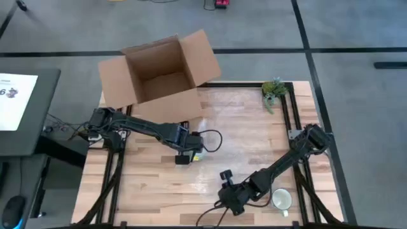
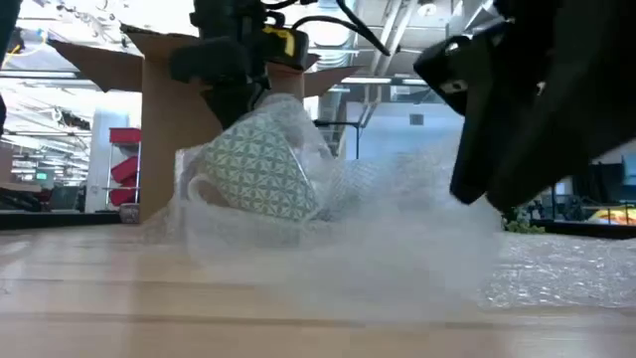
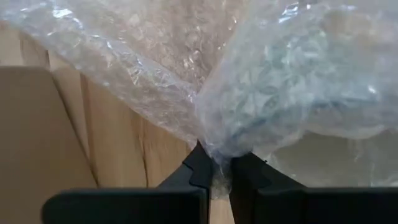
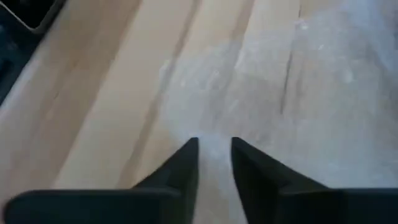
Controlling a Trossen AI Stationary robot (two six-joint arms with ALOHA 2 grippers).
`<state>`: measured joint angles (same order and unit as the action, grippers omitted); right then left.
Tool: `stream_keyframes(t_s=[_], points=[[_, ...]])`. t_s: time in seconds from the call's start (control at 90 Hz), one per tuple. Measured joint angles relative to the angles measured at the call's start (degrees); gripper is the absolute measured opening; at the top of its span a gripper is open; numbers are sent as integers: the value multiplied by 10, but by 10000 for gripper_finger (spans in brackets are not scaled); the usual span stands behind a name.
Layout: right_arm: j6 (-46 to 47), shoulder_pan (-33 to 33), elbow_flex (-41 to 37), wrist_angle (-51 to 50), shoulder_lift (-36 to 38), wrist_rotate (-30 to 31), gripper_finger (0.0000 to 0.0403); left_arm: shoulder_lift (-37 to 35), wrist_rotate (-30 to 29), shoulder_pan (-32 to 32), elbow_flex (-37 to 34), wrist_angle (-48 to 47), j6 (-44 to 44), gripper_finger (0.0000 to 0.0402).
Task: Wrap mug
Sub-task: Wrap the green patterned mug with the bubble wrap
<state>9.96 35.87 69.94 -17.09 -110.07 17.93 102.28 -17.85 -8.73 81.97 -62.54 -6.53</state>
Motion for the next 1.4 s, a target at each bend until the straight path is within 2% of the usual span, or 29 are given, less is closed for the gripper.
stream_keyframes(t_s=[0.111, 0.222, 0.378, 0.511, 0.689, 0.833, 1.011, 1.267, 1.4], points=[[-20, 0, 0, -39, 1, 2, 162, 0, -2, -6, 0, 2, 6, 7], [-67, 7, 0, -86, 1, 5, 190, 0, -4, -6, 0, 6, 12, 7], [-61, 21, 12, -195, 6, 57, 200, 0, -5, -6, 0, 8, 21, 7], [-32, 23, 32, -273, 9, 61, 196, 2, -3, -5, 20, -2, 35, 7], [-25, 14, 26, -222, -6, 45, 183, 2, -5, 5, 69, -69, 59, 6], [-42, -5, 26, -137, -27, 45, 171, 2, -3, 20, 83, -120, 67, 6], [-55, -31, 27, -16, -27, 47, 158, 21, 44, 41, 75, -157, 76, 6], [-60, -41, 71, -132, -20, 47, 155, 89, 39, 42, 78, -214, 99, 7], [-63, -47, 61, -125, -27, 43, 166, 87, 43, 40, 80, -211, 99, 15]])
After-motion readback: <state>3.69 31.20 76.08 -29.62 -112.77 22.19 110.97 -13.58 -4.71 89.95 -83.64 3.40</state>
